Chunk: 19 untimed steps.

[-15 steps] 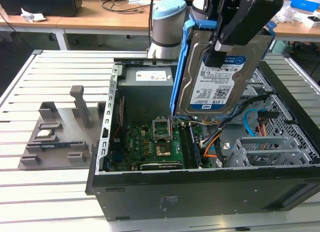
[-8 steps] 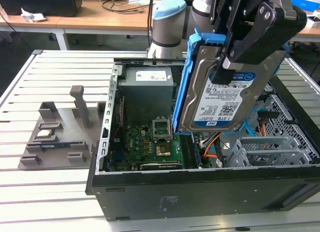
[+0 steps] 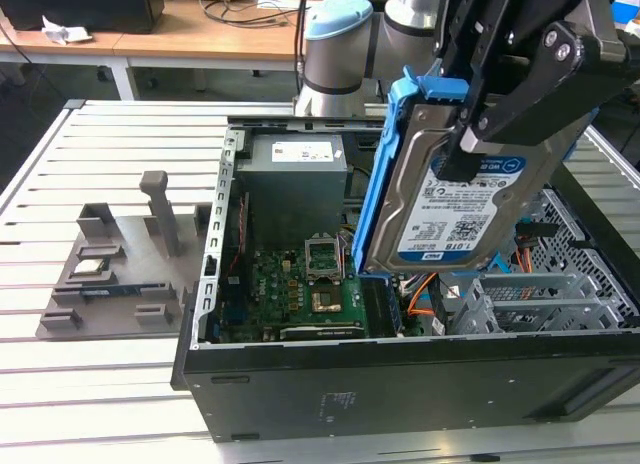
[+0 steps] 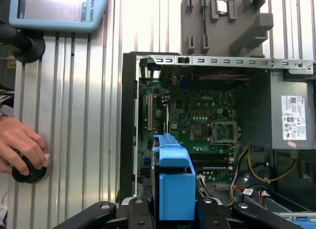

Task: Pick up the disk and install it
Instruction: 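Pick up the disk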

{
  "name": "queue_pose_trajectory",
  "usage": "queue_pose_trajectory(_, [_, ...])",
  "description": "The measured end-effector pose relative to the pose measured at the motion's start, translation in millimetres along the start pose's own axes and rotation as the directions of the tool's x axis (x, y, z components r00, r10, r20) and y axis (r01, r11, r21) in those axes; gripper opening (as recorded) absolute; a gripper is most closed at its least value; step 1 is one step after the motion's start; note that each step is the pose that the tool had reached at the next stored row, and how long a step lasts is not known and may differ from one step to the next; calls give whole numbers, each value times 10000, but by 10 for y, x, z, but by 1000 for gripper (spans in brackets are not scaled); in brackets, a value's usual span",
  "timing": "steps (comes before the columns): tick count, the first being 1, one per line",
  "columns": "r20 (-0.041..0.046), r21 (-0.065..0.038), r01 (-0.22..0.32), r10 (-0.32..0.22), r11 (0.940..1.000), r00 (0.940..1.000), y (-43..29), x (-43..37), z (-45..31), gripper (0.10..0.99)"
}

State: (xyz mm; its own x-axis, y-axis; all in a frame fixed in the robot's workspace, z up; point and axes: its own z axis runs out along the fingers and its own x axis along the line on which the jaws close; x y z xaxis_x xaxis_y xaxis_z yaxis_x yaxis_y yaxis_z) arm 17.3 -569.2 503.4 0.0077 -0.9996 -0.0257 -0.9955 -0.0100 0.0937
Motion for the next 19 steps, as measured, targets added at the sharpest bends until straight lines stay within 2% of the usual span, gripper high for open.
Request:
queue_pose_trajectory(2, [-8, -7, 0, 0, 10000, 10000, -60, 0, -3, 365])
queue_pose_trajectory(8, [-67, -40, -7, 6, 10000, 10000, -356, -1, -22, 365])
queue_pose_trajectory(12, [-75, -51, -7, 7, 10000, 10000, -515, -1, -30, 365])
queue_pose_trajectory(15, [-76, -56, -8, 7, 10000, 10000, -617, 0, -33, 365])
queue_pose_trajectory(19, [-75, -61, -8, 7, 10000, 10000, -707, 2, -33, 365])
